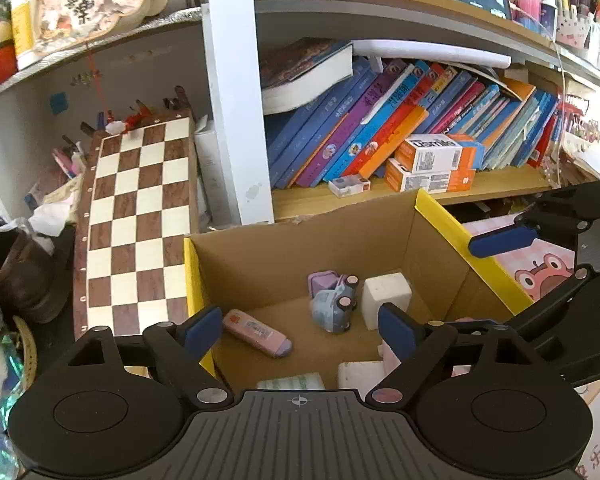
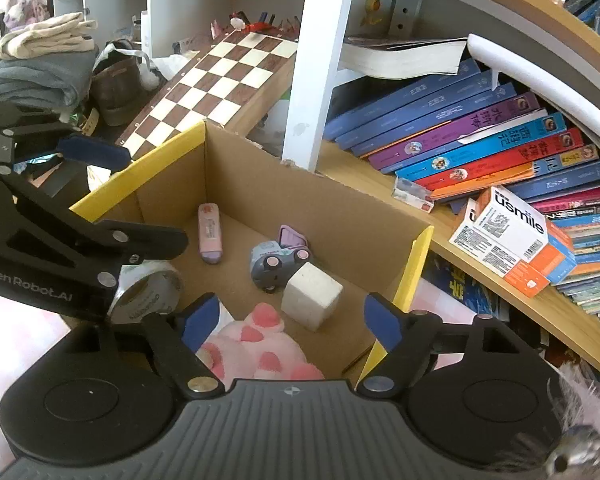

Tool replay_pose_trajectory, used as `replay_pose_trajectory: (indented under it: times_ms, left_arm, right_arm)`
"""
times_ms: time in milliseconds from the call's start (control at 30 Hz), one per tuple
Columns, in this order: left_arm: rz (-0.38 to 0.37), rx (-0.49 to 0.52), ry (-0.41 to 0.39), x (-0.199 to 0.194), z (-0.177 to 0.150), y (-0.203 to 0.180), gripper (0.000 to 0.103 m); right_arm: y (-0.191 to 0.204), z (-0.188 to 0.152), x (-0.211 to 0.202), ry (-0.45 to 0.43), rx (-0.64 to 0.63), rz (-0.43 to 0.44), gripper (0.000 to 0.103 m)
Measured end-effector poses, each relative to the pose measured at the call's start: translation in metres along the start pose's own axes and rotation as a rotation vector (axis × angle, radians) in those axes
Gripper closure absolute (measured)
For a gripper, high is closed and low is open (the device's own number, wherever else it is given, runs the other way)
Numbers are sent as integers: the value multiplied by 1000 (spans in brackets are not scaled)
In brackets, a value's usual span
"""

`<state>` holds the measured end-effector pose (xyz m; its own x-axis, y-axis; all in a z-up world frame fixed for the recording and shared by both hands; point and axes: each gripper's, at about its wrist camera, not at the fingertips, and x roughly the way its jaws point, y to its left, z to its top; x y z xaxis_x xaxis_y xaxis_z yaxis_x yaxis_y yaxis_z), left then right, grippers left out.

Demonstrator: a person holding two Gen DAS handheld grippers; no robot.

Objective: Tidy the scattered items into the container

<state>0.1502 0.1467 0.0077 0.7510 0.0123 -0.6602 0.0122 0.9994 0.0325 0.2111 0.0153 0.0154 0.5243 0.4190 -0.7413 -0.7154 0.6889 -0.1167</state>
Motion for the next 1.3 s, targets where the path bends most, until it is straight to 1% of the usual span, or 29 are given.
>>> replay_pose_trajectory:
  times_ms: [133, 267, 500, 600, 667, 933, 1200, 1300]
  left_arm:
    - [14, -12, -13, -12, -3, -2, 13]
    - [19, -21, -28, -22, -4, -5, 11]
    - [30, -35, -48, -42, -10, -13, 8]
    - [42, -37, -51, -50, -13, -17, 8]
    - [49, -42, -52, -55, -17, -20, 8]
    - [89, -37, -29, -69, -30, -32, 8]
    - [116, -36, -8, -79, -42, -44, 7]
    - [128, -42, 0, -80, -46, -47, 5]
  right_arm:
    - [2, -3, -10, -9, 15, -11, 17]
    - [3, -7, -21, -22, 29, -24, 14]
    - [5, -18, -43, -43, 79, -39, 12]
    - [6, -23, -52, -46, 94, -58, 8]
    - [7, -28, -57, -51, 99, -81, 3]
    - [8, -46, -77, -55, 150, -107, 0]
    - [7, -67, -89, -40, 200, -124, 0]
    - [7, -75, -92, -33, 217, -130, 0]
